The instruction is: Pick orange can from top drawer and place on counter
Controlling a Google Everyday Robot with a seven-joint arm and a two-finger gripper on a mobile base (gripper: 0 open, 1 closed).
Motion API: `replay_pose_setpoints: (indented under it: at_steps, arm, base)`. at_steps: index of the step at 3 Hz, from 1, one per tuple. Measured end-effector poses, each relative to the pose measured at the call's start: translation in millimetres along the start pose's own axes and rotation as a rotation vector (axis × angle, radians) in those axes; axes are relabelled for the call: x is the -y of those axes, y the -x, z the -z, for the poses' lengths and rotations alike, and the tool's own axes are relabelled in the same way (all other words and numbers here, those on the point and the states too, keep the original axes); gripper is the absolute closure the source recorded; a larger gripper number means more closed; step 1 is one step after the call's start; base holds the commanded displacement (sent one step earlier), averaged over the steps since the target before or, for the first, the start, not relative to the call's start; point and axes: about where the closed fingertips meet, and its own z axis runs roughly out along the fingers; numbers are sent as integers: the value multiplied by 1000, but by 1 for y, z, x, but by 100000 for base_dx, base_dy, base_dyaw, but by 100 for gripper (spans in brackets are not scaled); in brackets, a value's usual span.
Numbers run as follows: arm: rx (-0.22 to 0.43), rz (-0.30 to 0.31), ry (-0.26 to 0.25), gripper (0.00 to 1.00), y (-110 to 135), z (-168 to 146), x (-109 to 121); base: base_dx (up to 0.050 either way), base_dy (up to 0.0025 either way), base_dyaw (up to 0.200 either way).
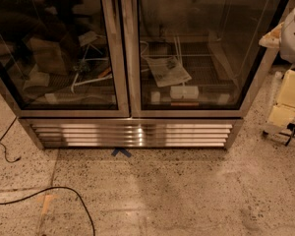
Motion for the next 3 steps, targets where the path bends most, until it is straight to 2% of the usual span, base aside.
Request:
replay_pose_setpoints:
  at_steps: [3]
  arm:
    - [0, 0, 0, 0, 0, 0, 0]
  base:
    - [4867, 0, -4]
